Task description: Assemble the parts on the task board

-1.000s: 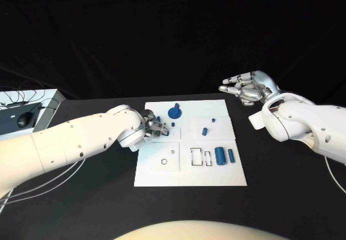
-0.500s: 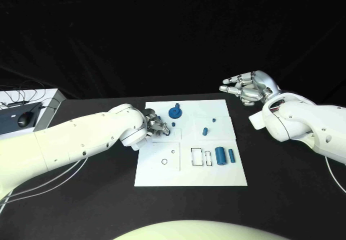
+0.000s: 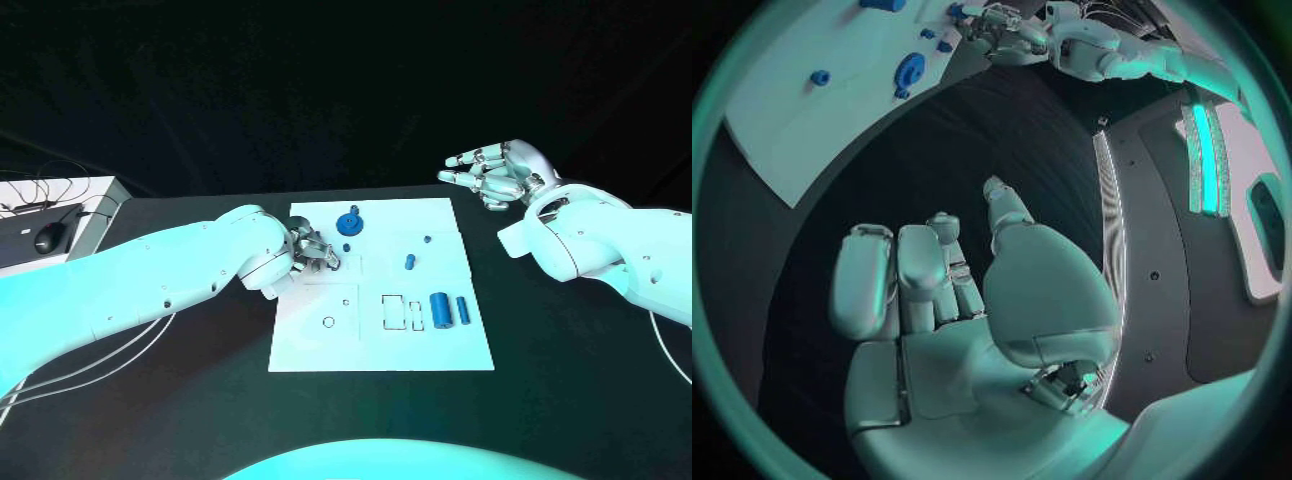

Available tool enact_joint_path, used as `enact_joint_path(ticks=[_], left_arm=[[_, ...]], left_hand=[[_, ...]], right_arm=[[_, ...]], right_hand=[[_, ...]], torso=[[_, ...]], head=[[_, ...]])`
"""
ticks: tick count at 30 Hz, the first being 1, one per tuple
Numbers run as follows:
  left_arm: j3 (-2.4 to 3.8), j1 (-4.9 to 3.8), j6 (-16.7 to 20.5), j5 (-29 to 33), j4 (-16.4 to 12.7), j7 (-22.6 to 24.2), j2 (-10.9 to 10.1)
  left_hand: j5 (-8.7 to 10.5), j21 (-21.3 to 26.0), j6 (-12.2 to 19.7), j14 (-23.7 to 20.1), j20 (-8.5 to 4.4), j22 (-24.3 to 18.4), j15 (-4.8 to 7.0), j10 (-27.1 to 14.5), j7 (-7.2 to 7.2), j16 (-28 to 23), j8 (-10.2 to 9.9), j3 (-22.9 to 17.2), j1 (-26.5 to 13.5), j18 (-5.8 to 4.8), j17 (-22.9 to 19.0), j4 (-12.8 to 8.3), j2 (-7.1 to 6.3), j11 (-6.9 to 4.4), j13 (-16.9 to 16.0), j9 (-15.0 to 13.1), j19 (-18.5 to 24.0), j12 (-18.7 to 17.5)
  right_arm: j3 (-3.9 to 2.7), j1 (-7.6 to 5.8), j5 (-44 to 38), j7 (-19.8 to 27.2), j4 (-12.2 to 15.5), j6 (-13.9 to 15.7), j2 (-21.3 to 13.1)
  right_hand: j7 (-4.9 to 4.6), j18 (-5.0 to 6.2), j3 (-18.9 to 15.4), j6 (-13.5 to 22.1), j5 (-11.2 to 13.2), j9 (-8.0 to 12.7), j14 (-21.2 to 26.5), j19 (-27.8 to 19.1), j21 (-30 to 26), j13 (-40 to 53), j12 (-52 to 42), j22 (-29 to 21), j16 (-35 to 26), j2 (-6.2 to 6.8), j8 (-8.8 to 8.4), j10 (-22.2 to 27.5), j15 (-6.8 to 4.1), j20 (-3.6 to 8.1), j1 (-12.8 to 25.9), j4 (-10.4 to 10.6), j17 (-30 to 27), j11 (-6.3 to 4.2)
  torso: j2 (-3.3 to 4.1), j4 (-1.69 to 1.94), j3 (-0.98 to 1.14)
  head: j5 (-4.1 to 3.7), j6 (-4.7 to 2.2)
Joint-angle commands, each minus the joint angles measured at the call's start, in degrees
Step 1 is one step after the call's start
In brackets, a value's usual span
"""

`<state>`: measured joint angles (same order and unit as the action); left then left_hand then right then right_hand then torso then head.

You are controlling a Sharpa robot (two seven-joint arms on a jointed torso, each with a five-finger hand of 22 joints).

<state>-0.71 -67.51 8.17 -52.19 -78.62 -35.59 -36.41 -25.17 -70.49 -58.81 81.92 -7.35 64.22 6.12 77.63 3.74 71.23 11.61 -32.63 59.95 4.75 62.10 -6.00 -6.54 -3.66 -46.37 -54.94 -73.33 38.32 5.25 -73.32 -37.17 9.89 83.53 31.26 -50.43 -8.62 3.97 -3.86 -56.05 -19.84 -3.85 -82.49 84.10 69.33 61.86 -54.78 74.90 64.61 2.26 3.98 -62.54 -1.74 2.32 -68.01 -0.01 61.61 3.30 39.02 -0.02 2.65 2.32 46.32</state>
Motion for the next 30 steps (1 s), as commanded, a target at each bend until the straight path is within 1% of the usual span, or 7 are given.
enact_joint_path(ticks=[1, 9, 11, 17, 23, 26, 30], left_arm=[[-0.01, 0.18, -2.7, 2.7, -0.6, 0.4, 0.0], [0.23, 0.04, -3.6, 4.7, -1.3, 0.7, -0.5], [0.32, 0.0, -3.7, 4.8, -1.4, 0.8, -0.5], [0.64, -0.18, -3.7, 4.9, -1.3, 1.1, -0.5], [1.04, -0.34, -3.9, 4.6, -0.8, 1.2, -0.6], [1.25, -0.47, -4.2, 4.5, -0.5, 1.1, -0.5], [1.4, -0.71, -4.6, 4.1, -0.1, 1.1, -0.4]], left_hand=[[-0.1, -0.3, -9.5, -0.1, 0.14, 0.0, 0.52, 1.6, -4.66, 0.2, 0.2, 0.2, 0.6, -0.81, -0.1, 0.0, 1.35, -1.11, 0.1, -0.2, -0.4, 0.0], [0.05, -0.4, -10.8, 0.0, 0.11, 0.7, 0.48, 2.2, -5.08, 0.6, -0.5, 1.2, 0.1, -1.17, -0.2, 0.0, 2.21, -1.23, 0.3, -0.5, -0.5, 0.1], [0.22, -0.4, -11.3, 0.0, 0.13, 0.9, 0.44, 2.3, -5.2, 0.8, -0.8, 2.8, 0.3, -1.25, -0.3, 0.2, 3.02, -1.22, 0.3, -0.7, -0.5, 0.2], [1.1, -0.4, -11.7, 0.0, 0.15, 1.2, 0.41, 2.3, -5.28, 0.9, -1.3, 4.2, 0.1, -1.32, -0.4, 1.0, 4.34, -1.16, 0.2, -1.2, -0.6, 0.2], [1.1, -0.4, -11.8, -0.1, 0.14, 1.3, 0.41, 2.3, -5.31, 0.9, -1.3, 4.1, 0.1, -1.35, -0.4, 1.0, 4.7, -1.17, 0.2, -1.3, -0.6, 0.3], [1.09, -0.4, -12.0, -0.1, 0.14, 1.5, 0.39, 2.3, -5.34, 1.1, -1.5, 3.7, -0.5, -1.41, -0.4, 0.7, 4.82, -1.17, 0.2, -1.6, -0.6, 0.3], [1.13, -0.4, -12.1, 0.0, 0.17, 1.6, 0.37, 2.4, -5.4, 1.2, -1.6, 3.9, -0.5, -1.44, -0.3, 0.4, 4.68, -1.18, 0.2, -1.8, -0.7, 0.4]], right_arm=[[-0.02, 0.01, -0.4, 0.1, 0.0, -0.7, 0.0], [-0.02, 0.02, -0.4, 0.1, -0.1, -0.9, 0.0], [-0.02, 0.02, -0.4, 0.0, -0.1, -0.9, 0.0], [-0.02, 0.03, -0.4, 0.0, -0.2, -1.1, 0.0], [-0.02, 0.05, -0.5, -0.1, -0.3, -1.1, 0.1], [-0.02, 0.07, -0.5, -0.1, -0.3, -1.2, 0.1], [-0.01, 0.12, -0.5, -0.1, -0.3, -1.2, 0.1]], right_hand=[[-0.41, 0.57, 0.1, -0.2, -0.2, -0.1, -0.1, 4.6, 0.3, 0.1, -0.2, 10.3, -0.1, -0.37, 0.2, 0.0, 0.0, 0.13, 0.4, -0.4, 0.1, -0.5], [-0.41, 0.56, 0.1, -0.1, -0.3, -0.1, -0.1, 4.6, 0.3, 0.0, -0.1, 10.3, -0.1, -0.3, 0.17, 0.0, 0.0, 0.13, 0.4, -0.5, 0.1, -0.49], [-0.41, 0.56, 0.1, -0.1, -0.3, -0.1, -0.1, 4.6, 0.3, 0.0, -0.1, 10.3, -0.1, -0.3, 0.17, 0.0, 0.0, 0.13, 0.4, -0.5, 0.1, -0.49], [-0.41, 0.56, 0.1, -0.1, -0.3, -0.1, -0.1, 4.6, 0.3, 0.0, -0.1, 10.3, -0.1, -0.3, 0.17, 0.0, 0.0, 0.13, 0.4, -0.5, 0.1, -0.49], [-0.45, 0.57, 0.2, -0.1, -0.3, -0.1, -0.1, 4.6, 0.3, 0.0, -0.1, 10.3, -0.1, -0.17, 0.18, 0.0, 0.01, 0.12, 0.4, -0.5, 0.1, -0.48], [-0.45, 0.57, 0.2, -0.1, -0.3, -0.1, -0.1, 4.6, 0.3, 0.0, -0.1, 10.3, -0.1, -0.17, 0.18, 0.0, 0.01, 0.12, 0.4, -0.5, 0.1, -0.48], [-0.45, 0.57, 0.2, -0.1, -0.3, -0.1, -0.1, 4.6, 0.3, 0.0, -0.1, 10.3, -0.1, -0.17, 0.18, 0.0, 0.01, 0.12, 0.4, -0.5, 0.1, -0.48]], torso=[[0.01, 0.01, -0.02], [0.0, 0.05, -0.03], [0.01, 0.07, -0.03], [0.0, 0.01, 0.01], [0.02, 0.01, 0.05], [0.04, 0.01, 0.04], [0.06, 0.01, 0.04]], head=[[0.03, -0.01], [-0.01, 0.06], [0.0, 0.05], [0.04, 0.05], [0.08, 0.04], [0.06, 0.06], [0.1, 0.03]])
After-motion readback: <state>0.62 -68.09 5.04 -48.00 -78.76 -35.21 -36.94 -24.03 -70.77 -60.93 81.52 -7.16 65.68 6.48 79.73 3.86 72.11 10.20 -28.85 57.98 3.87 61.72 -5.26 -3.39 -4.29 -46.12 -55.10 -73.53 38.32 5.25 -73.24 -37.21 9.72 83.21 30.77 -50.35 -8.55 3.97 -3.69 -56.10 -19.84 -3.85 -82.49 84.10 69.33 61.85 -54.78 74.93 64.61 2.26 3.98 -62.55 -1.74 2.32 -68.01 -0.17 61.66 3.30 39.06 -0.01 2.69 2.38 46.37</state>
